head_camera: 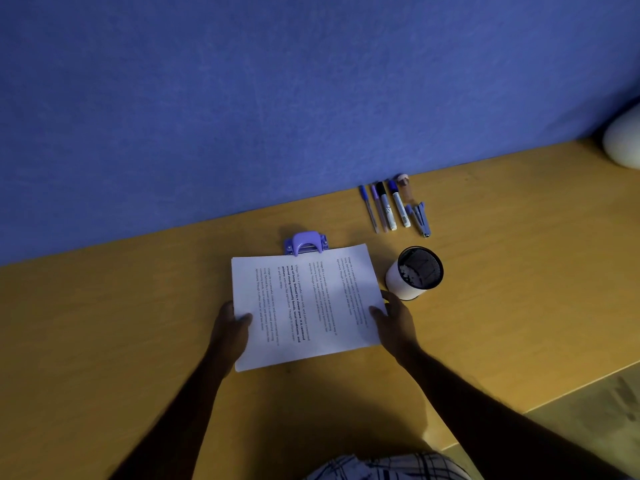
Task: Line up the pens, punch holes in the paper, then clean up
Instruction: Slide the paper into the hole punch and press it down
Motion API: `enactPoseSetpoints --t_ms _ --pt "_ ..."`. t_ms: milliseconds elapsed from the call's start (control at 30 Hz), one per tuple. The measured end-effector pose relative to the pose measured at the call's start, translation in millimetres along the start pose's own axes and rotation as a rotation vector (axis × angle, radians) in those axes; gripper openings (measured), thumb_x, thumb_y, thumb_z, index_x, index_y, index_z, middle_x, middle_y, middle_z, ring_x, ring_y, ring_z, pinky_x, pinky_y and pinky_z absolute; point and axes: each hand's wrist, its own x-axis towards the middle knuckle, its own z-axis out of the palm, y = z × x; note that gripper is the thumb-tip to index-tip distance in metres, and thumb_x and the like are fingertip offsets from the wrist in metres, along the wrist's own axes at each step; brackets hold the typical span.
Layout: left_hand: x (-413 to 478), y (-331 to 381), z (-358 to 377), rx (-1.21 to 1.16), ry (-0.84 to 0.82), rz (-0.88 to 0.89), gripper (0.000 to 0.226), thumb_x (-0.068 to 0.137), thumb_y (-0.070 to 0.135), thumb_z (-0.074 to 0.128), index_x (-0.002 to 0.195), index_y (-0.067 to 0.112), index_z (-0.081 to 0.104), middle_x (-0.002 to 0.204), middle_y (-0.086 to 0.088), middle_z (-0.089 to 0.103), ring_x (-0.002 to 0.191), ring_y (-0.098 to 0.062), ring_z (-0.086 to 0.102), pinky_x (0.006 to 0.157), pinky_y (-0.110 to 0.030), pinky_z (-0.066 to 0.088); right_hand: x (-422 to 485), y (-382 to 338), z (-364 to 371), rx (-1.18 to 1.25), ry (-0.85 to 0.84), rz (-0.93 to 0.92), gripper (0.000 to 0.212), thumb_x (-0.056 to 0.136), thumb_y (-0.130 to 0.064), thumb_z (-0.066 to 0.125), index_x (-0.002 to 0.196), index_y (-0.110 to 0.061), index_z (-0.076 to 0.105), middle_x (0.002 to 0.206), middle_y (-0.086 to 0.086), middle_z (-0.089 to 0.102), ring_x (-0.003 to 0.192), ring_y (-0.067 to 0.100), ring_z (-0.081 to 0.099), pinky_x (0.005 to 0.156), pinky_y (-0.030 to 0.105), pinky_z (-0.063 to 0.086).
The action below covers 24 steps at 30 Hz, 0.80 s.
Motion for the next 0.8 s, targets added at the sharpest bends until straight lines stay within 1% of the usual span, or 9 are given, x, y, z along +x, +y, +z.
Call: enactPoseSetpoints --t_ms 67,133,233,367,467,533,600,700,800 --pt "0 1 -1 -0.017 0.010 -0.013 0.035 0.095 0.011 0.053 0.130 0.007 0.050 0.121 -0.012 0.060 0.107 -0.029 0.059 0.088 -0.045 0.050 -1 1 -1 0.022 0.001 -0.002 0.033 0.095 -0.012 0.054 0.128 -0.013 0.055 0.109 0.003 0.065 0.084 0.011 0.062 0.061 0.023 0.048" --pt "1 1 -2 -0.041 0.018 -0.026 0.037 0.094 0.009 0.053 0.131 0.006 0.050 0.124 -0.014 0.060 0.109 -0.031 0.058 0.094 -0.049 0.049 0 0 -2 0.051 -0.004 -0.001 0.033 0.095 -0.009 0.053 0.128 -0.012 0.058 0.110 0.005 0.066 0.091 0.019 0.064 0.066 0.028 0.049" --pt "2 2 -5 -0.055 0.022 -0.018 0.037 0.093 0.006 0.052 0.130 0.007 0.053 0.122 -0.013 0.062 0.108 -0.031 0.059 0.093 -0.048 0.049 3 -2 -2 0.107 -0.018 0.021 0.033 0.093 -0.005 0.051 0.122 -0.013 0.062 0.108 0.003 0.069 0.095 0.023 0.066 0.070 0.031 0.050" --pt "5 5 -9 -0.065 0.015 0.017 0.034 0.093 0.006 0.052 0.127 0.007 0.056 0.119 -0.013 0.064 0.106 -0.030 0.060 0.085 -0.041 0.047 4 -6 0 0.144 -0.025 0.031 0.036 0.090 -0.002 0.050 0.120 -0.016 0.065 0.105 0.001 0.069 0.085 0.009 0.064 0.067 0.027 0.049" --pt "7 7 -10 -0.085 0.025 0.019 0.034 0.093 0.004 0.053 0.127 0.006 0.056 0.120 -0.013 0.063 0.101 -0.027 0.060 0.084 -0.040 0.047 5 -5 1 0.143 -0.018 0.026 0.034 0.091 -0.002 0.051 0.121 -0.013 0.064 0.106 0.002 0.069 0.085 0.011 0.063 0.065 0.026 0.047" --pt "9 8 -9 -0.083 0.032 0.013 0.033 0.093 0.004 0.054 0.126 0.005 0.055 0.121 -0.014 0.063 0.100 -0.027 0.060 0.085 -0.041 0.048 5 -4 2 0.134 -0.005 0.019 0.033 0.092 -0.003 0.051 0.121 -0.011 0.063 0.106 0.003 0.068 0.087 0.014 0.063 0.067 0.028 0.046" --pt "10 9 -8 -0.075 0.034 0.002 0.035 0.092 0.005 0.054 0.128 0.005 0.054 0.122 -0.015 0.063 0.104 -0.029 0.060 0.090 -0.045 0.049 4 -3 2 0.140 0.009 0.016 0.032 0.092 -0.003 0.051 0.122 -0.012 0.062 0.104 0.002 0.067 0.086 0.012 0.063 0.068 0.029 0.049" --pt "9 12 -4 -0.069 0.023 -0.005 0.038 0.093 0.007 0.054 0.131 0.006 0.050 0.124 -0.015 0.061 0.109 -0.032 0.060 0.097 -0.052 0.048 5 -2 2 0.140 0.034 0.017 0.031 0.093 -0.005 0.052 0.123 -0.010 0.061 0.104 0.005 0.067 0.088 0.019 0.064 0.073 0.035 0.051" --pt "8 12 -1 -0.071 0.018 -0.002 0.037 0.094 0.008 0.053 0.130 0.007 0.050 0.122 -0.014 0.062 0.106 -0.030 0.060 0.092 -0.047 0.050 7 -1 2 0.129 0.051 0.010 0.030 0.094 -0.008 0.054 0.124 -0.010 0.060 0.106 0.007 0.068 0.085 0.015 0.064 0.070 0.035 0.053"
